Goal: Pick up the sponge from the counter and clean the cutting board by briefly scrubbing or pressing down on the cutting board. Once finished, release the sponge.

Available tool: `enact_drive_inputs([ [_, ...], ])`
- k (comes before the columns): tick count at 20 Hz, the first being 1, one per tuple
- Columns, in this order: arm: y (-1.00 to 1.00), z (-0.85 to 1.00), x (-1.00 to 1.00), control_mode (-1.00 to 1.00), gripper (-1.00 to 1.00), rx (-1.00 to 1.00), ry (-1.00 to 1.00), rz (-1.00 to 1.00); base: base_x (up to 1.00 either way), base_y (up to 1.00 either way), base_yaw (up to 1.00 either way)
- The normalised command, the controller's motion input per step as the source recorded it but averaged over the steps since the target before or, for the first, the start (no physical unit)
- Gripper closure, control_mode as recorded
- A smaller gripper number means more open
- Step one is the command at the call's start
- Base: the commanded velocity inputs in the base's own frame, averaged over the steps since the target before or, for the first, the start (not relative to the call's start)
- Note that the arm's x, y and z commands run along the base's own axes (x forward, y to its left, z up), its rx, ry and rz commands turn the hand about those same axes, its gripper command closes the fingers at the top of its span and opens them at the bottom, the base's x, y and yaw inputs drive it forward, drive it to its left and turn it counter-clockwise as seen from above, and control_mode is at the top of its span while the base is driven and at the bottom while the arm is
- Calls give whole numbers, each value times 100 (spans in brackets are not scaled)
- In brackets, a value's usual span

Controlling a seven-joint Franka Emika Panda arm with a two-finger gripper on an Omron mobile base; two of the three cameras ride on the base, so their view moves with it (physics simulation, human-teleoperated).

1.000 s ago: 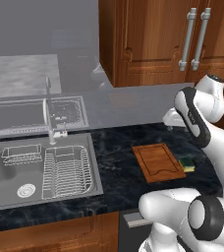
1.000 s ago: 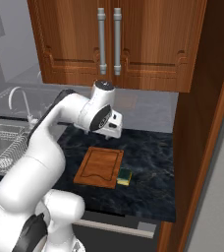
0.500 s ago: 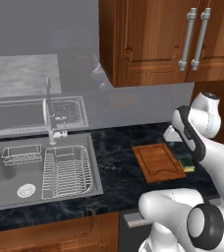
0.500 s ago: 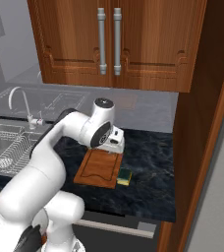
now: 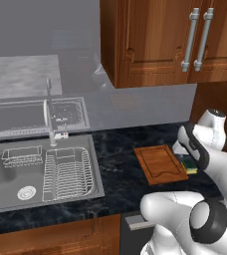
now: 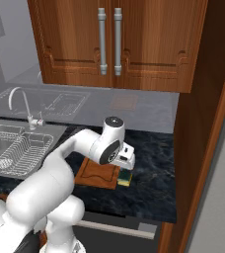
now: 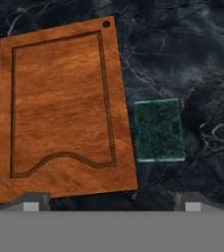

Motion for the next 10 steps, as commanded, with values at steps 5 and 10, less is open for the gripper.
enact_drive_inputs([
  [5,-35,-33,2,-100,-100,-3,3,-8,0,0,0],
  [10,-31,-34,2,-100,-100,-7,3,0,0,0,0],
])
